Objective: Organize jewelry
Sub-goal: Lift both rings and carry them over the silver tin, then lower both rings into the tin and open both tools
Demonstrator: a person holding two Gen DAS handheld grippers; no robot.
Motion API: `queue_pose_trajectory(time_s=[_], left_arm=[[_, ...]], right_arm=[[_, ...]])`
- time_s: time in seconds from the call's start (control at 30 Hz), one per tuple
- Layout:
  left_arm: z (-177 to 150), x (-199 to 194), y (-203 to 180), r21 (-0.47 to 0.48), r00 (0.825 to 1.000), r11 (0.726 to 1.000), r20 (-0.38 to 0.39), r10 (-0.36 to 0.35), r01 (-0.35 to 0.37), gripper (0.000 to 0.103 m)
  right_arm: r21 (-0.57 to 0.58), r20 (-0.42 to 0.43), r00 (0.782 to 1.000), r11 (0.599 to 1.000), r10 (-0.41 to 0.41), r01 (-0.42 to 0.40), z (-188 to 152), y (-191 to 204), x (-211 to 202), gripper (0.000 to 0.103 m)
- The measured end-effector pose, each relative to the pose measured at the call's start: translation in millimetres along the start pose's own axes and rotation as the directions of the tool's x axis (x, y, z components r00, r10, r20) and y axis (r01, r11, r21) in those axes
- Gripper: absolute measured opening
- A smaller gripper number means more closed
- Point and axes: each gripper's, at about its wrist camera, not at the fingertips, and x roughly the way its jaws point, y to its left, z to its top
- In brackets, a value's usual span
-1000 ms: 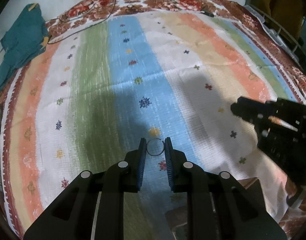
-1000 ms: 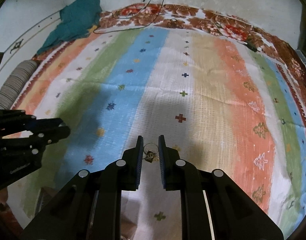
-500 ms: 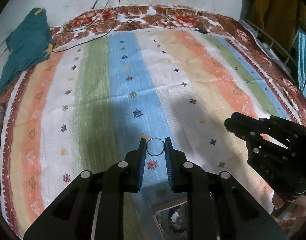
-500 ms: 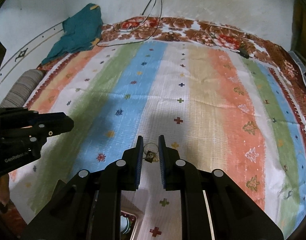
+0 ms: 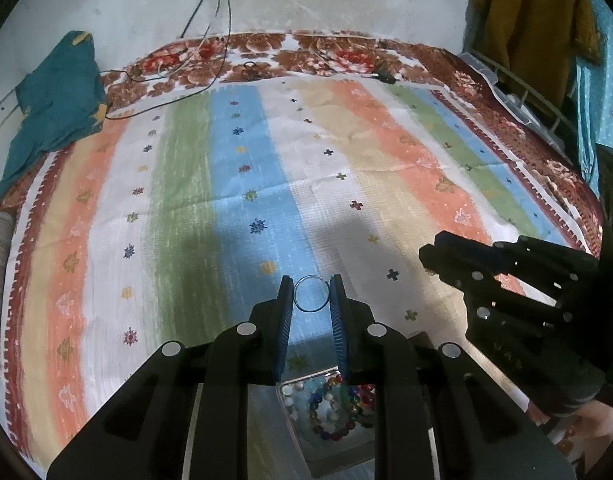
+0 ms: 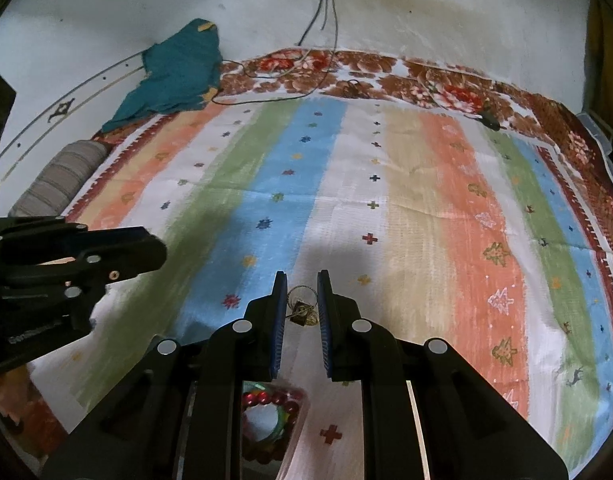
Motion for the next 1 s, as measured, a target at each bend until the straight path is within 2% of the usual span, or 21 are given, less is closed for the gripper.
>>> queue_pose_trajectory(time_s=[0.5, 1.0], left_arm=[[-22.6, -35.4, -15.1, -0.001, 0.998, 1.0, 0.061, -0.017, 0.017, 0.018], [-43.3, -45.4, -19.4, -0.021, 0.998, 0.999, 0.058, -0.024, 0.025, 0.018]], right_arm=[[-0.013, 0.026, 0.999, 0.999, 0.038, -0.038, -19.9, 10.6, -31.1, 0.016], [-0.026, 0.006, 0.996, 0.996, 0.087, -0.087, -44.7, 24.7, -45.0, 0.016]])
